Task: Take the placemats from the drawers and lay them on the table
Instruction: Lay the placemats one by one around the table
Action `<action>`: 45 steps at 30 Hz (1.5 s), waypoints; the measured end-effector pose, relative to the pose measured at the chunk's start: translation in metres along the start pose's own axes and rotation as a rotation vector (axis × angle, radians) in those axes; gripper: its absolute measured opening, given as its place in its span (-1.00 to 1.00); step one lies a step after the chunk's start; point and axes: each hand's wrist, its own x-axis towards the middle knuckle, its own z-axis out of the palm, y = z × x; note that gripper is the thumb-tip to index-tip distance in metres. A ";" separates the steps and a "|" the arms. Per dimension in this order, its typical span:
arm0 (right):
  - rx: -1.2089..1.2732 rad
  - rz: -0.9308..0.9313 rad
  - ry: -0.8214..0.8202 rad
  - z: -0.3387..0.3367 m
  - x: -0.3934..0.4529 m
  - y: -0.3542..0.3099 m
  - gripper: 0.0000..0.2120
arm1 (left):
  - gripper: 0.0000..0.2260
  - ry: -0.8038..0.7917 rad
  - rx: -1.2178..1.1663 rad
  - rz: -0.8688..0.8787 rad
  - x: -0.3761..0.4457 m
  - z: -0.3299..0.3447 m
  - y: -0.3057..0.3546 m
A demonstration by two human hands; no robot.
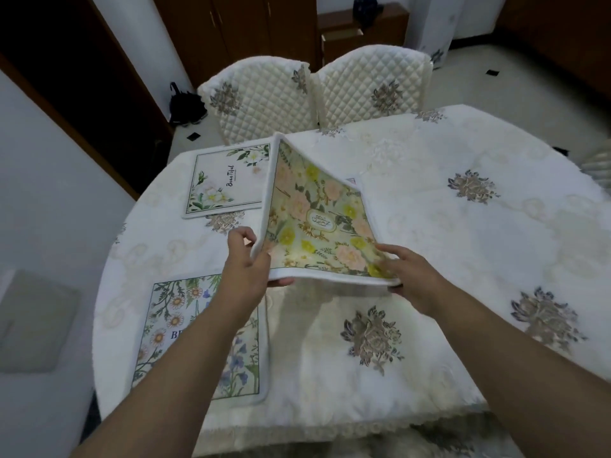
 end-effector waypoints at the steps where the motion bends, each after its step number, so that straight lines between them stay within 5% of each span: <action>1: -0.030 -0.002 -0.014 -0.004 -0.013 -0.001 -0.71 | -0.73 -0.031 -0.009 0.026 -0.013 -0.007 0.005; 5: -0.002 -0.097 0.042 -0.014 -0.074 -0.005 -0.61 | -0.39 -0.199 0.083 0.121 -0.054 -0.033 0.006; 10: -0.138 -0.341 0.262 -0.013 -0.148 -0.010 -0.49 | -0.43 -0.244 0.406 0.192 -0.084 -0.047 -0.007; 22: -0.229 -0.350 0.581 -0.041 -0.225 -0.004 -0.44 | -0.32 -0.403 0.411 0.195 -0.123 -0.006 -0.014; 35: -0.276 -0.264 0.435 -0.197 -0.188 0.008 -0.35 | -0.33 -0.287 0.524 0.100 -0.145 0.141 -0.020; 45: -0.544 -0.163 0.315 -0.279 -0.148 0.046 -0.26 | -0.29 -0.216 0.502 -0.125 -0.165 0.230 -0.052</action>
